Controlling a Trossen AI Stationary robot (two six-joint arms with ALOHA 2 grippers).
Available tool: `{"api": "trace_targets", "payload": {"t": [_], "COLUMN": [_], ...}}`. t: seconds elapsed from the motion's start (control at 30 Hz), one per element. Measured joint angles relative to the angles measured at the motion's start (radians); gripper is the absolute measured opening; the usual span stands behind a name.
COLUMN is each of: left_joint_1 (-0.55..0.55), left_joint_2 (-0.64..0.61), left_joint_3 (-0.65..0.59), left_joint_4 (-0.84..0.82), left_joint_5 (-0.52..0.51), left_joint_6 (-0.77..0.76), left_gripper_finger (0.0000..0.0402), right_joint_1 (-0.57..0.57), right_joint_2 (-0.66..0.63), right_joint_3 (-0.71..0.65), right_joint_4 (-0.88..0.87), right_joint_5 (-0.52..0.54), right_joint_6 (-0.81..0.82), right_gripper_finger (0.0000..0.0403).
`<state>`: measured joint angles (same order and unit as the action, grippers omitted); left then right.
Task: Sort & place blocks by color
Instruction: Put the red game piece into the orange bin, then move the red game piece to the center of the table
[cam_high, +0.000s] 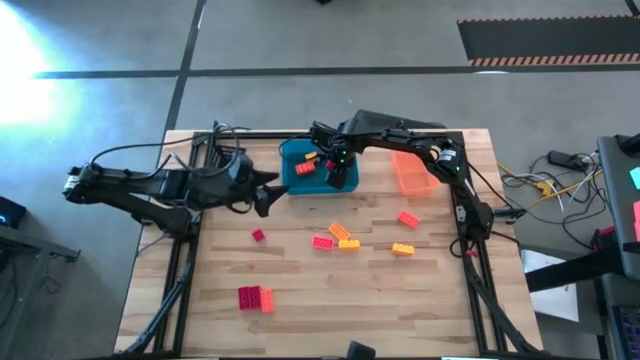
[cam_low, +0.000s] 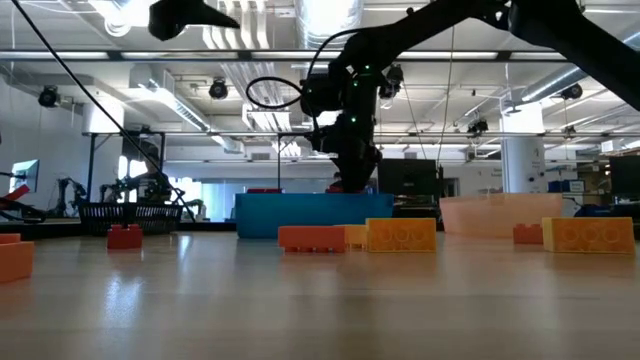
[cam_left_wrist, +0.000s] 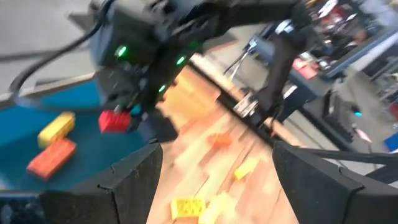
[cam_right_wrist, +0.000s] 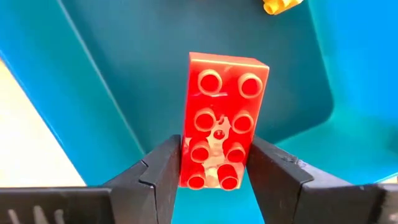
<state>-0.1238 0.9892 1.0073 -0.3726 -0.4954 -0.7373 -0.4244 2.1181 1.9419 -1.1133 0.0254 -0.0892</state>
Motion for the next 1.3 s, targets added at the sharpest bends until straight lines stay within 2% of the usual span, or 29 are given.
{"api": "trace_targets", "payload": {"t": [0.13,0.27,0.47,0.63,0.8,0.93,1.13,1.3], "left_joint_1": [0.0,0.0,0.0,0.0,0.0,0.0,0.0,0.0], "left_joint_2": [0.013,0.024,0.049,0.073,0.115,0.191,0.377,0.53], "left_joint_3": [-0.001,-0.001,0.0,0.0,-0.001,-0.001,-0.002,-0.004], "left_joint_4": [-0.067,-0.101,-0.12,-0.211,-0.352,-0.464,-0.55,-0.61], "left_joint_5": [-0.001,0.0,0.001,0.024,0.082,0.157,0.303,0.339], "left_joint_6": [-0.067,-0.072,-0.084,-0.149,-0.207,-0.227,-0.218,-0.203], "left_gripper_finger": [0.0288,0.0288,0.0288,0.0288,0.0288,0.0288,0.0288,0.0288], "right_joint_1": [0.0,0.0,0.0,0.0,0.0,0.001,0.003,0.008], "right_joint_2": [0.0,0.0,0.0,-0.005,-0.047,-0.117,-0.248,-0.347], "right_joint_3": [0.0,0.0,0.0,0.0,0.0,-0.001,-0.001,-0.001], "right_joint_4": [0.007,0.017,0.019,0.016,-0.004,-0.013,0.002,0.04], "right_joint_5": [0.0,0.0,0.0,0.0,-0.002,-0.007,-0.006,-0.006], "right_joint_6": [-0.04,-0.027,-0.015,0.011,0.031,0.056,0.098,0.126], "right_gripper_finger": [0.0152,0.0149,0.0193,0.0223,0.0237,0.0239,0.024,0.024]}}
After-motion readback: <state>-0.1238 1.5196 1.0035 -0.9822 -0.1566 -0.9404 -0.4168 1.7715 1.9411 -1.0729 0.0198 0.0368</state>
